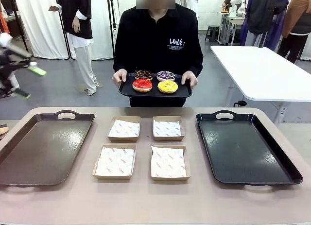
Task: Individually package the donuts and arrange them on the tray.
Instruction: Pick up one Paper togo box.
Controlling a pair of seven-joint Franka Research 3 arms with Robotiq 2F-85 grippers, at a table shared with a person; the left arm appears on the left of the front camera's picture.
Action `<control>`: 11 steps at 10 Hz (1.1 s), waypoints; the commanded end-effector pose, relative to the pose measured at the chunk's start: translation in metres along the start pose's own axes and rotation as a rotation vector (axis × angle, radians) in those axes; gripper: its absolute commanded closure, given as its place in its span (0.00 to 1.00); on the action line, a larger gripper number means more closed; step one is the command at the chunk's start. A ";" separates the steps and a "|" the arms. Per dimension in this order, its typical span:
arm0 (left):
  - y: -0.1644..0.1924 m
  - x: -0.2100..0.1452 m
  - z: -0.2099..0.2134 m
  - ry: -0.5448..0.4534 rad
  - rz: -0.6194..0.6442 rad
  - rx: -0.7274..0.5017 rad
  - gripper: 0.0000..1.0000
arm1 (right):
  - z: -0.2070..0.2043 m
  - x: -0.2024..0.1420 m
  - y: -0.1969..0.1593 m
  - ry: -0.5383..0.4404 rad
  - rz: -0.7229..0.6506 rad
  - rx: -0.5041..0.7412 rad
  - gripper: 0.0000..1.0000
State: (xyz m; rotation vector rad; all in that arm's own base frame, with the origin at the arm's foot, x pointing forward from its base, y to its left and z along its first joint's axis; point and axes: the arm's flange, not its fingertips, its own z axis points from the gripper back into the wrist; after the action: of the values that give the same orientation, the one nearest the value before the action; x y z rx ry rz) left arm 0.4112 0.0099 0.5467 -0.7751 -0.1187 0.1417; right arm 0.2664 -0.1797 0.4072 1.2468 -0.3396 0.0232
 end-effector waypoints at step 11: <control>-0.071 0.092 -0.298 0.114 -0.159 0.777 0.00 | 0.000 0.000 0.001 -0.004 0.000 0.009 0.00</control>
State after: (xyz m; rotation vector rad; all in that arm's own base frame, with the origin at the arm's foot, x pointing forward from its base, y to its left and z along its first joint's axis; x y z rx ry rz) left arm 0.5404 -0.2264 0.3939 -0.0202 0.0085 -0.0110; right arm 0.2667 -0.1791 0.4073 1.2452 -0.3374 0.0241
